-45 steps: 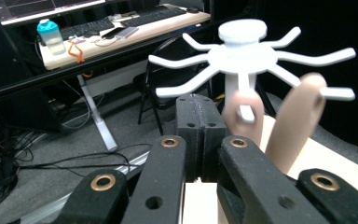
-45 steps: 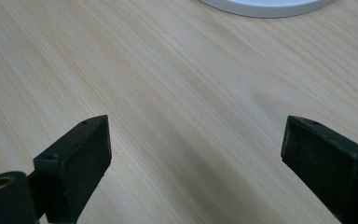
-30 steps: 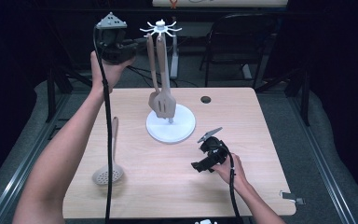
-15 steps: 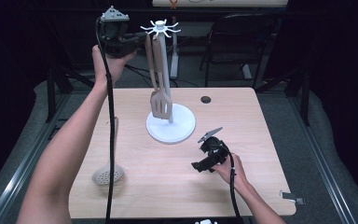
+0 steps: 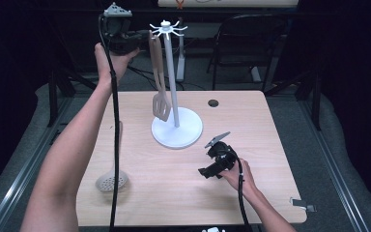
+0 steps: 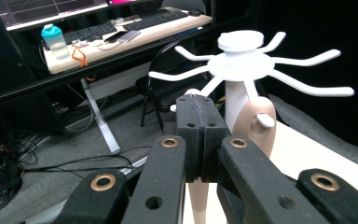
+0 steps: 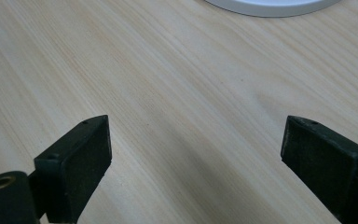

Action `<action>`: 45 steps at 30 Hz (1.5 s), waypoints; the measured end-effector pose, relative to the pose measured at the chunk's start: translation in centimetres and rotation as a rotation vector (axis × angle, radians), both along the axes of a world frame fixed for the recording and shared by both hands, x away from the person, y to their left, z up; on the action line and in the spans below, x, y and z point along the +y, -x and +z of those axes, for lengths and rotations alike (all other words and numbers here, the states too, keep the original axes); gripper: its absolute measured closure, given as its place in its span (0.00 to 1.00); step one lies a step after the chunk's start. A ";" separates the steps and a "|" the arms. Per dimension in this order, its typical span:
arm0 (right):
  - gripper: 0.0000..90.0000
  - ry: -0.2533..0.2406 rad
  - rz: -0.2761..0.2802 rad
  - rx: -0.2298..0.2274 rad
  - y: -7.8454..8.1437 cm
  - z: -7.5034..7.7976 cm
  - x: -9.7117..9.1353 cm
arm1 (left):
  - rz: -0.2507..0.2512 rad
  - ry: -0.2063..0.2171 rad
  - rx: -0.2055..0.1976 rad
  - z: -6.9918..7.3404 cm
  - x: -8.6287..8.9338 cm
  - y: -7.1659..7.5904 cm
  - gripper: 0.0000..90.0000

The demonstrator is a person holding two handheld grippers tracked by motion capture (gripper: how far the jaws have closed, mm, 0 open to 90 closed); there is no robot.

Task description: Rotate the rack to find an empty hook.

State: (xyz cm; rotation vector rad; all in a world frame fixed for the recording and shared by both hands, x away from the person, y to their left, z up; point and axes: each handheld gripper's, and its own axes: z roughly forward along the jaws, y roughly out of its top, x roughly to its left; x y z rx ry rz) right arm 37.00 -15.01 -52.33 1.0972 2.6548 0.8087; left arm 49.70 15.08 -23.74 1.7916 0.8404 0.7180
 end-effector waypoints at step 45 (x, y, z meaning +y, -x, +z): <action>0.09 -0.001 0.019 -0.002 0.0 0.0 0.1 | -0.040 -0.023 -0.016 -0.3 -0.1 1.7 1.00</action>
